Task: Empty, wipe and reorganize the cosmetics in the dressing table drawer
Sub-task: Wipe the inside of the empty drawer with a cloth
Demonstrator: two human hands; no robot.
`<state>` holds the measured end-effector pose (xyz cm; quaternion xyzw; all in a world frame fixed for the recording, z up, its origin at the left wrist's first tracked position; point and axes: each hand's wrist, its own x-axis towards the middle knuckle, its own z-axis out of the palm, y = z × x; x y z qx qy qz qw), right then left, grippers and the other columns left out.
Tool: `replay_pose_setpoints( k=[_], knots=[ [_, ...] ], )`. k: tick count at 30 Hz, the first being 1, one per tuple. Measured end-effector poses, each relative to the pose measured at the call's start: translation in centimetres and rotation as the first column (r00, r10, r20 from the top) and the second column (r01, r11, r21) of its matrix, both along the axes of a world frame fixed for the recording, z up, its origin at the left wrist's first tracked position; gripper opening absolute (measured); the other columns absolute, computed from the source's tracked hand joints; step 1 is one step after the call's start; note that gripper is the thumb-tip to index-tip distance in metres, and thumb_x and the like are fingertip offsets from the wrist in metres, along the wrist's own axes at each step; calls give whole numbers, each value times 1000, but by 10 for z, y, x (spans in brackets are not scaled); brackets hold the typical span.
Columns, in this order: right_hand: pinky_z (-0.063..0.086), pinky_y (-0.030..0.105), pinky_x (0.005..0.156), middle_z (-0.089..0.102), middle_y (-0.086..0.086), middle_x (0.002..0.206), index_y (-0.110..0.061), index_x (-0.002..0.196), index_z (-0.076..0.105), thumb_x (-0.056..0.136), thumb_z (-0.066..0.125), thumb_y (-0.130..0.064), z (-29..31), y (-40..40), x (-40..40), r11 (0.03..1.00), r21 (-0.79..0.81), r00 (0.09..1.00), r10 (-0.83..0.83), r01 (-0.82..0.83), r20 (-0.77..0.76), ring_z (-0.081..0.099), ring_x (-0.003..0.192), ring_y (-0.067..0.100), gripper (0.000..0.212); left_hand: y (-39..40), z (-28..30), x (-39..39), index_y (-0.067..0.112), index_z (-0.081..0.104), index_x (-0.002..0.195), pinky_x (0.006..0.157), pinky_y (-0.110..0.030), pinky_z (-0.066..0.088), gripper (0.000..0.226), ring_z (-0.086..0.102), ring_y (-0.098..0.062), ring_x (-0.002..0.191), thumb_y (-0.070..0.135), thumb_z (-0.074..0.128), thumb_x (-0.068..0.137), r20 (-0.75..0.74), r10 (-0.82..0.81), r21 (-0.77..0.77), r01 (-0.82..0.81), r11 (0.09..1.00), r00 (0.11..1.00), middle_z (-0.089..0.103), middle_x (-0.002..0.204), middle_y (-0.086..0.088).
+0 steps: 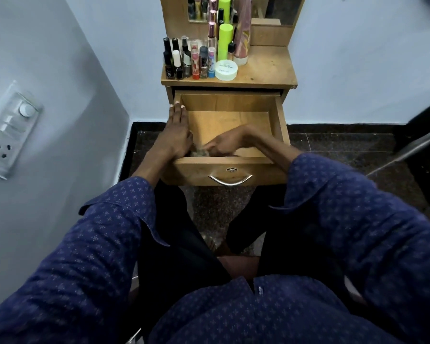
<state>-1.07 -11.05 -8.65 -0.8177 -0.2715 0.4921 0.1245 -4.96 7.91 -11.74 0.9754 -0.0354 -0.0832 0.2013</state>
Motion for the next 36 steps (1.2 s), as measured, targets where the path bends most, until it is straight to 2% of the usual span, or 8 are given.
replay_pose_setpoints(
  k=[7,10,17,20,23,26,33,36],
  knots=[
    [50,38,91,59,3,127,-17,134,55,106,46,-48,14,-72,22,831,-556,988,79,10,135,62,115,24,43,5,-1,0,-3,-7,163,130,-41,0,75,-17,-33,160,19,41,110,-7,13,3,-13,1000,1000,-19,172,-20],
    [59,38,81,65,3,121,-12,126,61,106,44,-44,5,-56,20,871,-491,994,50,5,99,67,109,22,41,3,-3,-1,-3,-7,163,130,-41,0,75,-17,-33,160,20,41,111,-7,23,2,-23,1000,1000,-19,171,-20],
    [38,21,58,48,1,82,-16,87,46,109,40,-13,11,-9,-21,985,169,976,-20,-18,217,41,71,14,23,2,-6,-4,-2,-7,164,131,-42,0,75,-16,-33,160,20,41,111,-18,10,-6,-10,1000,1000,-18,172,-20],
    [35,32,81,57,-1,101,-31,89,53,112,38,-26,20,-21,-22,996,45,932,52,-73,360,51,97,23,27,0,-3,-2,-1,-6,164,130,-41,0,73,-15,-32,160,25,38,113,3,16,-18,-16,1000,1000,-17,172,-18],
    [41,35,98,59,8,140,-21,143,59,112,33,-44,21,-56,-15,985,-172,940,41,19,340,56,126,29,46,3,-2,-6,-1,-5,164,130,-41,1,73,-15,-31,160,27,38,113,0,30,-20,-30,999,1000,-17,172,-18],
    [51,40,91,67,8,124,-10,140,61,112,35,-48,17,-91,-5,940,-317,951,-25,128,309,64,105,25,54,1,-1,-8,0,-6,164,129,-39,1,73,-16,-29,160,29,38,113,-9,38,-24,-38,999,999,-18,173,-16],
    [48,33,70,64,2,96,-11,95,64,112,39,-38,16,0,-10,993,-115,958,15,19,288,58,79,18,40,4,3,-4,3,4,166,132,-40,4,65,-7,-27,162,30,32,114,19,87,-98,-85,992,996,-8,175,-13],
    [45,24,70,66,3,103,-15,103,61,111,41,-31,-1,37,-25,993,110,960,0,-32,281,58,86,19,27,5,6,-6,9,12,167,128,-32,3,59,-1,-21,162,30,30,115,28,141,-170,-134,976,990,-1,176,-7]
  ],
)
